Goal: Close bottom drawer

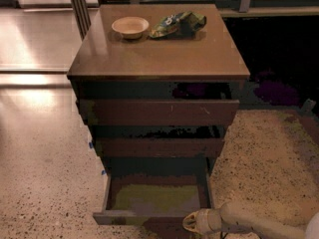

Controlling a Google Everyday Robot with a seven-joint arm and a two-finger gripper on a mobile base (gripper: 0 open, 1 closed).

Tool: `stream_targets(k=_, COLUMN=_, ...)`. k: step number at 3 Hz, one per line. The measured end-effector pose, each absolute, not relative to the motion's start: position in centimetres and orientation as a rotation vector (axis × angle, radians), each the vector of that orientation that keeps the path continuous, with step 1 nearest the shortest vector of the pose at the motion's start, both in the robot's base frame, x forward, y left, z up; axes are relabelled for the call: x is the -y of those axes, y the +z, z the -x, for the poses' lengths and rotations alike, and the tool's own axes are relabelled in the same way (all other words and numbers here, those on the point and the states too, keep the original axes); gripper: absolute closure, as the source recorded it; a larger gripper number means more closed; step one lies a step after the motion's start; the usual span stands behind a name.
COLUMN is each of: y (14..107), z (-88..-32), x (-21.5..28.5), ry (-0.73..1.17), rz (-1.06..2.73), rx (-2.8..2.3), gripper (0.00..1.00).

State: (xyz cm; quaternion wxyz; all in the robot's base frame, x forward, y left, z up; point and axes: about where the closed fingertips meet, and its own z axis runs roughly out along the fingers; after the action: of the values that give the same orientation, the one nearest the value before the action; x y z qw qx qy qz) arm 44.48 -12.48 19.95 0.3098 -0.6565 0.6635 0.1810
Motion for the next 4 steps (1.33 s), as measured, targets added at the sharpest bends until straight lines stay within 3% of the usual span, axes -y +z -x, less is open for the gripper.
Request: stream_targets(k=4, y=19.9, z=-49.7, x=12.1, ry=0.398, rz=1.767, rx=-1.646, gripper=1.0)
